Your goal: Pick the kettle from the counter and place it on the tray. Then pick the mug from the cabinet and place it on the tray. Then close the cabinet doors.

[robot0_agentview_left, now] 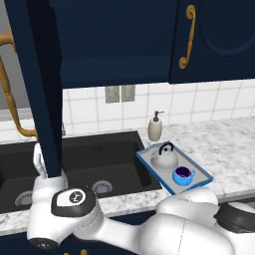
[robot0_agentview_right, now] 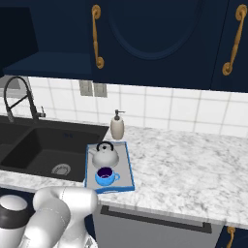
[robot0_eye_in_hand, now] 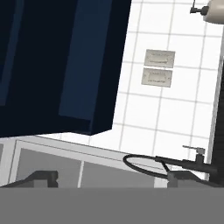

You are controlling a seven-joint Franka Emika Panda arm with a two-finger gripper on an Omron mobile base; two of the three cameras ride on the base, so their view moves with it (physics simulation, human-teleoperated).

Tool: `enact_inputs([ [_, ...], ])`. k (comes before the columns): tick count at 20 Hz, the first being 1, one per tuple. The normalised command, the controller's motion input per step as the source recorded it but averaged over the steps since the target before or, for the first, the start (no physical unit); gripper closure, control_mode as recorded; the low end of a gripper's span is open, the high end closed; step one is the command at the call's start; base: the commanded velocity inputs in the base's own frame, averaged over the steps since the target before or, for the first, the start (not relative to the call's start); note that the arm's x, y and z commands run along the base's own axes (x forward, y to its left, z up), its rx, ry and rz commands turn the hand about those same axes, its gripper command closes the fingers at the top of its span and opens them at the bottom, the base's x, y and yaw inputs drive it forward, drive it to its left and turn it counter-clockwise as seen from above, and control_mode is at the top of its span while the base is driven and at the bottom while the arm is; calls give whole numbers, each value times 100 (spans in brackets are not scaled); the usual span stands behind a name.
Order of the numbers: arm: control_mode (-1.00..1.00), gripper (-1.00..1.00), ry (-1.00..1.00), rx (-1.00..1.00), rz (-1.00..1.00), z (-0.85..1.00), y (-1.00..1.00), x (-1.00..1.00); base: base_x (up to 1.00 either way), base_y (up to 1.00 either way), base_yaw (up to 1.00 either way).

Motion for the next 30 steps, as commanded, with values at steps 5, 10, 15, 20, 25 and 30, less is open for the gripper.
enact_inputs([
  [5,-100,-100,0,3,-23,33,1,-26,0,0,0],
  [10,-100,-100,-7,0,-11,9,2,-17,0,0,0],
  [15,-100,-100,-12,2,-14,25,2,-9,0,0,0],
  [20,-100,-100,-3,1,-21,40,-4,-5,0,0,0],
  [25,-100,-100,-3,1,-20,30,-27,-4,0,0,0],
  [30,-100,-100,-4,2,-11,18,-52,-7,0,0,0],
])
